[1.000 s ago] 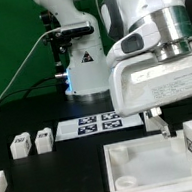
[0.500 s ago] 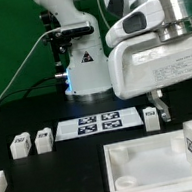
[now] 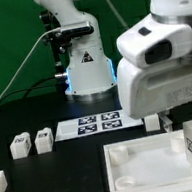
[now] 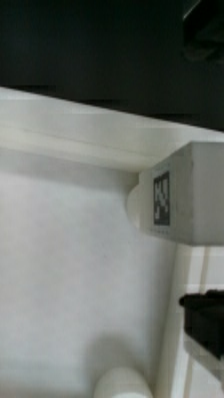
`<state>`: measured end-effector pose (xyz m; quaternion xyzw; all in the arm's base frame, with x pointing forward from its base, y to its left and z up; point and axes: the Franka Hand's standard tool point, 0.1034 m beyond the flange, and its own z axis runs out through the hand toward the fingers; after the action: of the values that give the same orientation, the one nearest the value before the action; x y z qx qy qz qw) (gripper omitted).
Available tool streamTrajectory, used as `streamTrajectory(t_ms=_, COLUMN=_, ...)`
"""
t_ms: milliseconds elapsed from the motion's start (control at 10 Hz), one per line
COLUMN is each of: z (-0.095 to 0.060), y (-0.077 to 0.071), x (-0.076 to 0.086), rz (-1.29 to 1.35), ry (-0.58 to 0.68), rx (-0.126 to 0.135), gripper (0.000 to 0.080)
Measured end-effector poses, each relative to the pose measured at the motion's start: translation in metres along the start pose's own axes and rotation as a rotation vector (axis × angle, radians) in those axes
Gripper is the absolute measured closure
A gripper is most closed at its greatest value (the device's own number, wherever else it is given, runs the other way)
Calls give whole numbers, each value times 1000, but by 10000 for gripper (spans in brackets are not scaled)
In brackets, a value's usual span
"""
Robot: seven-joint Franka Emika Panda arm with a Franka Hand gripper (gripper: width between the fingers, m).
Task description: Assemble one leg
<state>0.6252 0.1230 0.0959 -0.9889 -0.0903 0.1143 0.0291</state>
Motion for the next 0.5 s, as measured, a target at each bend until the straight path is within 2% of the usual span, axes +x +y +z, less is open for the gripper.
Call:
streamTrajectory(t_ms=100, z=0, y=2, x=9, rz=1, ry=45, rx=-2, gripper=150)
streamTrajectory(t_ms=500, z=4, y=1, x=21, rz=2, ry=125, rx=-6, gripper=150)
